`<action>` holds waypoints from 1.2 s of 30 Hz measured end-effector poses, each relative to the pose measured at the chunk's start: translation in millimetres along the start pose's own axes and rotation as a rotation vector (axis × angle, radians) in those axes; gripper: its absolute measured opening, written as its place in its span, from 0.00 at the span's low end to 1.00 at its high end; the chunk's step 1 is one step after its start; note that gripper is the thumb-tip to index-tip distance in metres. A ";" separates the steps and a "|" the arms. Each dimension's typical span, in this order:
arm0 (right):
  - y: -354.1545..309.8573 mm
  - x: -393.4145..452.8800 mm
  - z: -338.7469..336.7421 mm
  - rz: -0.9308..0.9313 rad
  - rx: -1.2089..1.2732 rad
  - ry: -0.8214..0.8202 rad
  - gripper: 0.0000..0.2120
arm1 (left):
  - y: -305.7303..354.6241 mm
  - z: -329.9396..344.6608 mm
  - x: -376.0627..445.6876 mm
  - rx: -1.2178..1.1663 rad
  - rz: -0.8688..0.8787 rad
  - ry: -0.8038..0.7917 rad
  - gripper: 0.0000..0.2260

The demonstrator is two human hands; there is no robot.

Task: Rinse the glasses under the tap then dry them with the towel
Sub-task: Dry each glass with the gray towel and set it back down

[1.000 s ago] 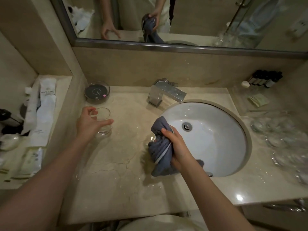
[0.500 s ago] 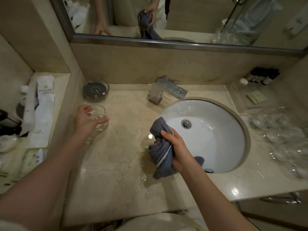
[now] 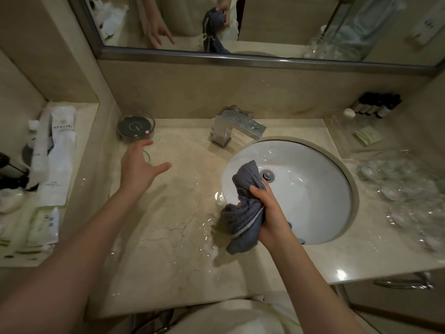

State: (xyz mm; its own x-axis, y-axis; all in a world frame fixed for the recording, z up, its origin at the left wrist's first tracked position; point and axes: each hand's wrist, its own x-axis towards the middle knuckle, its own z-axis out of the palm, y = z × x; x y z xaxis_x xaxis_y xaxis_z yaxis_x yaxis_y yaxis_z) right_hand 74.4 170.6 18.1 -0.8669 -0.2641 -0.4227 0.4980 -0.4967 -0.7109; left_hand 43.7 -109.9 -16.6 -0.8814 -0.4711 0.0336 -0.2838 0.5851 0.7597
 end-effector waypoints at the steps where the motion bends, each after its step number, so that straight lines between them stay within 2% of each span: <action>1: -2.8 -2.1 -5.7 -0.009 0.033 -0.008 0.22 | 10.5 6.2 -3.7 -0.018 0.028 -0.042 0.30; 7: -27.1 -21.1 -55.4 -0.049 0.208 0.081 0.21 | 77.0 72.0 -36.5 -0.157 0.135 -0.281 0.26; 8: -32.0 -24.7 -65.9 -0.052 0.230 0.098 0.25 | 89.7 85.2 -43.2 -0.170 0.139 -0.317 0.26; 11: -46.8 -30.6 -103.4 -0.066 0.271 0.143 0.47 | 125.5 126.4 -61.7 -0.206 0.154 -0.410 0.25; 15: -69.9 -40.1 -154.3 -0.109 0.302 0.201 0.55 | 172.3 181.4 -88.9 -0.224 0.188 -0.523 0.23; 28: -153.3 -62.0 -309.3 -0.245 0.368 0.391 0.48 | 301.8 354.3 -173.2 -0.179 0.217 -0.782 0.25; 32: -165.5 -74.4 -341.9 -0.248 0.412 0.421 0.34 | 316.8 392.9 -192.0 -0.139 0.215 -0.857 0.26; 34: -170.3 -81.0 -356.0 -0.250 0.390 0.429 0.37 | 324.8 410.7 -200.8 -0.116 0.213 -0.891 0.27; 36: -173.1 -85.4 -364.8 -0.257 0.355 0.439 0.46 | 331.6 425.6 -209.2 -0.103 0.211 -0.918 0.28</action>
State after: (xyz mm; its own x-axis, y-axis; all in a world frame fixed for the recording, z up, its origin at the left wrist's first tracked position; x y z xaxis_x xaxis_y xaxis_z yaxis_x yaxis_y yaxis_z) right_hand 70.3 580.8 -27.8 -0.8303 0.2280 -0.5085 0.1710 -0.7642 -0.6219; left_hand -26.7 463.6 -48.1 -0.8757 0.3668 -0.3141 -0.0886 0.5173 0.8512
